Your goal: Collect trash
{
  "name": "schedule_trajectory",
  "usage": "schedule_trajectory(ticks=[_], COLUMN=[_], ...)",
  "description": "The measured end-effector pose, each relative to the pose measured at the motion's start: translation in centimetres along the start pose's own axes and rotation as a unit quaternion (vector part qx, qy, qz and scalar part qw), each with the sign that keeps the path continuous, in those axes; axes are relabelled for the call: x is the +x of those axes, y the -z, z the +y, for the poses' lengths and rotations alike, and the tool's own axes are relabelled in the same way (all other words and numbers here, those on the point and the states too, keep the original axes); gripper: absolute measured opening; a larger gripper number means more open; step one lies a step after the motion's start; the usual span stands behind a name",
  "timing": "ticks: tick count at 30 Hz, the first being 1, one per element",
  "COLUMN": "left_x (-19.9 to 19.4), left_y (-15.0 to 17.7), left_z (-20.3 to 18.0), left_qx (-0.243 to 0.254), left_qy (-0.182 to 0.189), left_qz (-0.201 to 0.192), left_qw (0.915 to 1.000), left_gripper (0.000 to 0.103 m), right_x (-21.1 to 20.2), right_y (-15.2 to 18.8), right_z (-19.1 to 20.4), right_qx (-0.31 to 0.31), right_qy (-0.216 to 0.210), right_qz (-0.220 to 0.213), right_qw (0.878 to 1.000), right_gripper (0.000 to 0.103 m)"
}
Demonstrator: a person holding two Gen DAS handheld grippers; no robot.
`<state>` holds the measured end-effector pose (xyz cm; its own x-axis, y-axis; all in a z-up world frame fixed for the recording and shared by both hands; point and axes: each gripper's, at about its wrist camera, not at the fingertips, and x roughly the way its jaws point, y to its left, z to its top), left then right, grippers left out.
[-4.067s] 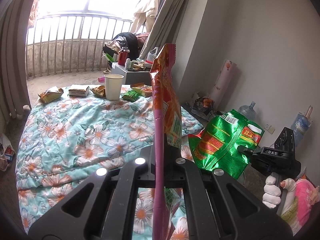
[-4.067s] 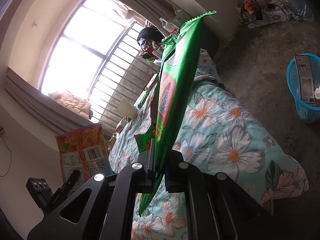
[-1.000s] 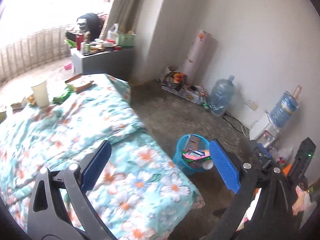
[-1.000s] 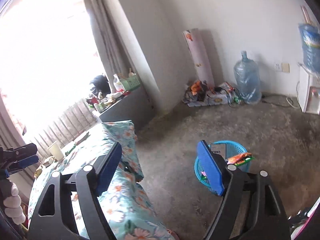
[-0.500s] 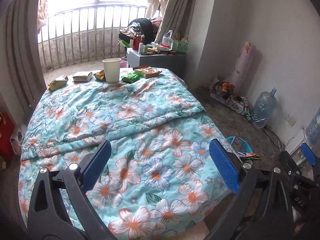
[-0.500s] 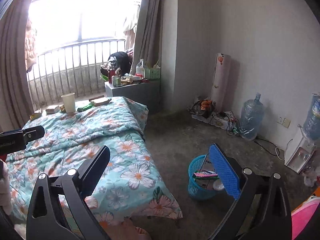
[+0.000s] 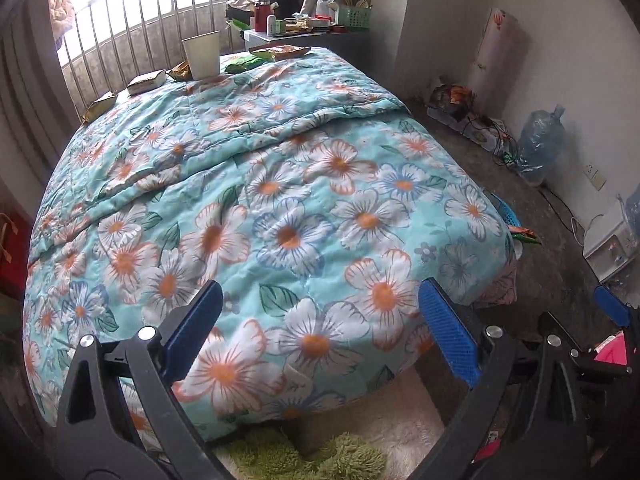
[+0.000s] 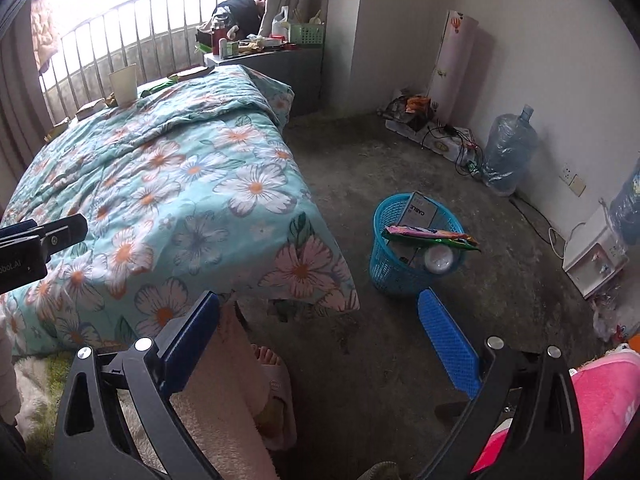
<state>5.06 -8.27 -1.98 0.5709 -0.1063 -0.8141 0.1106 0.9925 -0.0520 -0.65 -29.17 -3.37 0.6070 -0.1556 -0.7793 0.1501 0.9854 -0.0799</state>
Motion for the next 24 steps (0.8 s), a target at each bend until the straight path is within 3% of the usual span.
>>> schedule_trajectory(ticks=[9, 24], left_x=[-1.0, -1.7], left_y=[0.0, 0.0], left_z=[-0.9, 0.5], left_qx=[0.014, -0.011], left_qy=[-0.004, -0.017], left_qz=[-0.014, -0.019], left_qw=[0.9998, 0.9996], left_gripper=[0.094, 0.094], right_x=[-0.4, -1.4], right_y=[-0.2, -0.5], right_z=[-0.3, -0.3], right_qx=[-0.010, -0.009], right_qy=[0.009, 0.003], right_qz=[-0.009, -0.025], right_qw=[1.000, 1.000], right_gripper=[0.097, 0.097])
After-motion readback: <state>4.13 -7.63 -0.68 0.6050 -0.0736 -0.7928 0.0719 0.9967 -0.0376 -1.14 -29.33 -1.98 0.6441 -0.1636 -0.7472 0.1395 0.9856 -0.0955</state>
